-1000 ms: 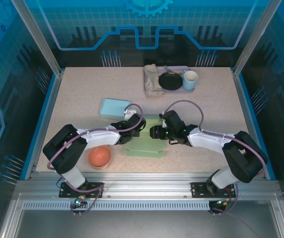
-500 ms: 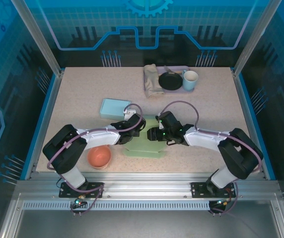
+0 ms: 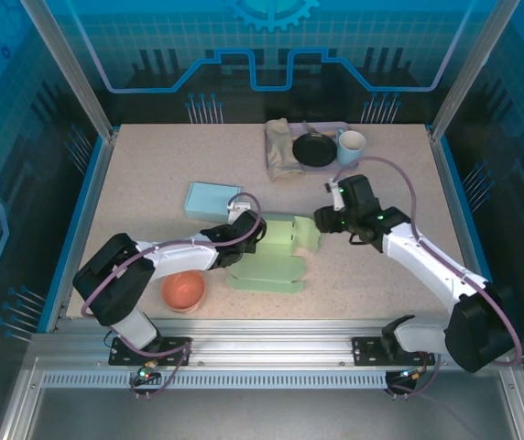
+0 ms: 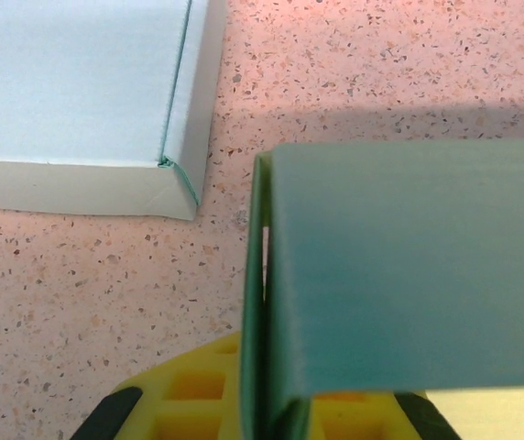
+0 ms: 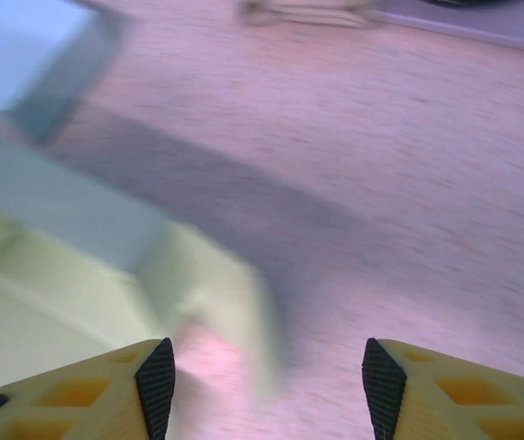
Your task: Fold the paper box
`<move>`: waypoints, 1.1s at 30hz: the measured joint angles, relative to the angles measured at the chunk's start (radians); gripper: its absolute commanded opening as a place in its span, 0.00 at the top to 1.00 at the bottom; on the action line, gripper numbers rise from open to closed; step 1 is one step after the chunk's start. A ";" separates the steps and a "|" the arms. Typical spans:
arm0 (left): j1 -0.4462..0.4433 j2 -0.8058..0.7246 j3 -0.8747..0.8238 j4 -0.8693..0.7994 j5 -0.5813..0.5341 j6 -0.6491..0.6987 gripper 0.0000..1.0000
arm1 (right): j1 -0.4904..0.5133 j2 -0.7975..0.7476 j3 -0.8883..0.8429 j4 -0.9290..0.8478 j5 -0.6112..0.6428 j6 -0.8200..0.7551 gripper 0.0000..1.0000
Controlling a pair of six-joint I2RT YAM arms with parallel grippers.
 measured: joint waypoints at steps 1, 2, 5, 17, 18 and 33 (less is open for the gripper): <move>0.000 -0.001 -0.002 0.003 0.000 0.001 0.92 | -0.028 -0.005 -0.018 0.001 0.003 -0.002 0.42; 0.000 -0.002 -0.004 0.006 0.000 0.001 0.92 | -0.048 -0.011 -0.043 0.002 0.006 -0.004 0.42; 0.000 -0.003 -0.012 0.018 0.000 0.004 0.92 | -0.062 -0.011 -0.108 0.001 -0.002 -0.009 0.42; 0.000 -0.019 -0.022 0.026 0.017 0.028 0.92 | -0.061 0.067 -0.125 0.093 -0.160 -0.072 0.42; 0.000 -0.019 -0.022 0.026 0.019 0.027 0.92 | -0.060 0.067 -0.126 0.106 -0.179 -0.082 0.42; 0.000 -0.019 -0.022 0.026 0.039 0.027 0.92 | 0.009 0.099 -0.140 0.193 -0.354 -0.153 0.42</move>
